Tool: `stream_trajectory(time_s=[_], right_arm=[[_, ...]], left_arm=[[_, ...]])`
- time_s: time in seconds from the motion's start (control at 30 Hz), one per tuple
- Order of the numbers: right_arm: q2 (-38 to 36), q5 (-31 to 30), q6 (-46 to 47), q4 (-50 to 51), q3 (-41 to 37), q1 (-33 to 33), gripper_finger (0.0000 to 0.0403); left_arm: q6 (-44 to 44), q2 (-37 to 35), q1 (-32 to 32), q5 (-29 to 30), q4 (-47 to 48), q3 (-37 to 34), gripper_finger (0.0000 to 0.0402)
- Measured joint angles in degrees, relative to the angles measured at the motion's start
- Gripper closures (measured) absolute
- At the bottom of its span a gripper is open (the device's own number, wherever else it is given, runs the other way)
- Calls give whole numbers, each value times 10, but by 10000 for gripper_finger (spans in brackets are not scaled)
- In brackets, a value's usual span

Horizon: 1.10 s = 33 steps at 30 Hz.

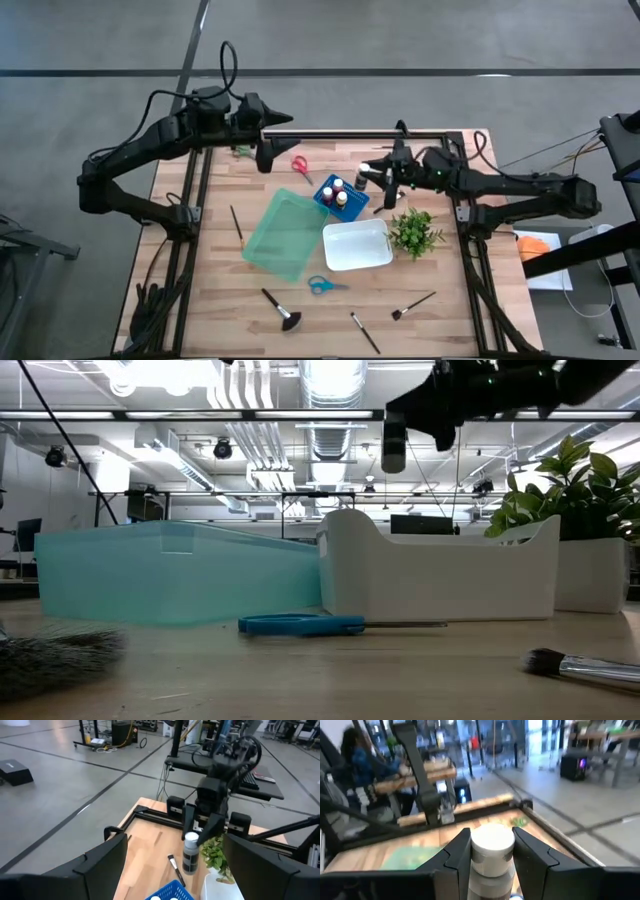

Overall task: Pick & Place Paint Supplies
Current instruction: Put the gray paint bottle into the blue bin

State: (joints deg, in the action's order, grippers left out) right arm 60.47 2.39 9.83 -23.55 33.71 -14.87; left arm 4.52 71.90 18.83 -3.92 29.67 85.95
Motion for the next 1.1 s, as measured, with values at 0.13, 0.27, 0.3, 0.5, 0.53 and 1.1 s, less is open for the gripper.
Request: stream_trajectory(time_s=[0.13,0.27,0.3,0.5,0.53,1.1], right_arm=[[10,-25,-8,-101,-63,0,294],[30,-32,-10,-165,-114,0,294],[36,-34,-11,-182,-125,0,294],[87,-56,-25,-284,-174,-3,294],[98,-56,-25,-297,-178,-4,294],[236,172,-42,-414,-172,-111,294]], left_arm=[[4,0,0,12,-3,0,64],[14,1,0,23,-4,0,64],[15,1,0,27,-4,0,64],[21,1,0,35,-23,0,64],[23,1,0,35,-29,0,64],[39,1,0,35,-46,0,64]])
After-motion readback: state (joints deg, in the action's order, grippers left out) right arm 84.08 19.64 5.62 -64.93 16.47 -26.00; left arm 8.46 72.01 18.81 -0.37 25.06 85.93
